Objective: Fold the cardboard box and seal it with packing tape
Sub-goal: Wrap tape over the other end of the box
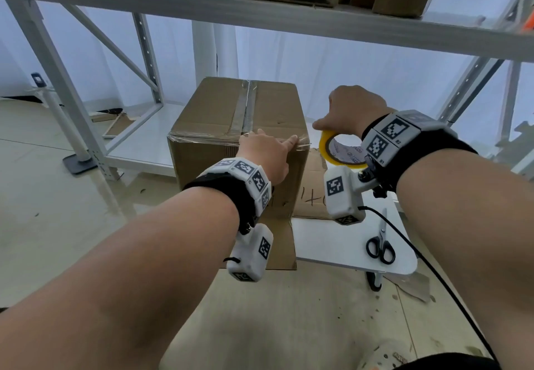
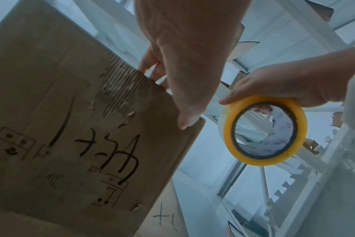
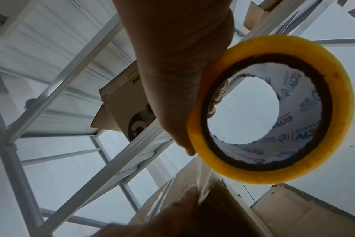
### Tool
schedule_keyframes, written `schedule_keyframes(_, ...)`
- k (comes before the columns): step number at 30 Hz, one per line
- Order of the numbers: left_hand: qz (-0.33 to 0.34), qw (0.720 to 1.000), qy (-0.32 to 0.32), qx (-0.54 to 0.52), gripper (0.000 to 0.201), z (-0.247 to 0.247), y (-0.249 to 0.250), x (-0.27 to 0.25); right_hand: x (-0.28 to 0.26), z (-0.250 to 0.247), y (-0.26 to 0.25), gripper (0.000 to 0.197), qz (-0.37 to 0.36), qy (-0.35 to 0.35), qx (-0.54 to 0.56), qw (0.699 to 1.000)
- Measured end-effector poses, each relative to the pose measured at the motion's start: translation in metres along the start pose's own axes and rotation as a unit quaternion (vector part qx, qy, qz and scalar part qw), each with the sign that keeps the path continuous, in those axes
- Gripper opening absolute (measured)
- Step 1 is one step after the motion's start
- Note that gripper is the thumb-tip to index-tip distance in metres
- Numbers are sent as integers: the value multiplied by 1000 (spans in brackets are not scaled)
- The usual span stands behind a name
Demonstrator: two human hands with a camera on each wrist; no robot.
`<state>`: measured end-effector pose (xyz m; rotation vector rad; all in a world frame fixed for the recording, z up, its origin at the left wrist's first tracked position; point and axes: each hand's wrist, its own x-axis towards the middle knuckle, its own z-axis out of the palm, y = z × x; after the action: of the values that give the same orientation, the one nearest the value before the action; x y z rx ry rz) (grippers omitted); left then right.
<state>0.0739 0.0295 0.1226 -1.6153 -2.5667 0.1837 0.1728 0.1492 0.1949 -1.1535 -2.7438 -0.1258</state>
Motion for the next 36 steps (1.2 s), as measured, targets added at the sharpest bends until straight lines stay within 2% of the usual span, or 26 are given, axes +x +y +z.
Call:
schedule_keyframes(5,12,998,-55,10,67,-11,11,6,-6,9,2,29,-10,5,-18,1000)
schedule_keyframes(8,14,1000,-14,-22,63,-3,-6,0,-6,16,8,29,13,-5,2,1000)
schedule_keyframes(11,31,997,22,-64,64,13,-42,-14,-7,20,9,25,29,-12,19,999)
schedule_keyframes(15,-32,995,54,-82,72,31,-93,-28,-10,21,5,22,37,-16,24,999)
schedule_keyframes(18,-78,993,49,-77,76,31,-105,-31,-12,24,3,22,39,-15,33,999)
schedule_keyframes(20,-103,993,31,-56,79,27,-100,-29,-12,28,1,21,38,-15,33,999)
schedule_keyframes(22,-94,995,27,-36,82,24,-86,-27,-12,31,3,21,37,-12,32,999)
schedule_keyframes(25,9,997,71,-30,74,20,-57,-19,-10,31,8,23,32,2,45,998)
schedule_keyframes(28,105,987,106,-55,66,15,-26,-4,-6,26,12,25,20,4,59,998)
schedule_keyframes(29,107,986,111,-66,64,15,-19,0,-5,23,13,26,14,5,61,998)
schedule_keyframes(33,49,986,147,-65,66,25,-10,5,-2,6,11,29,-16,19,69,997)
schedule_keyframes(36,52,986,150,-41,74,33,-8,1,-3,-9,1,28,-35,42,72,996)
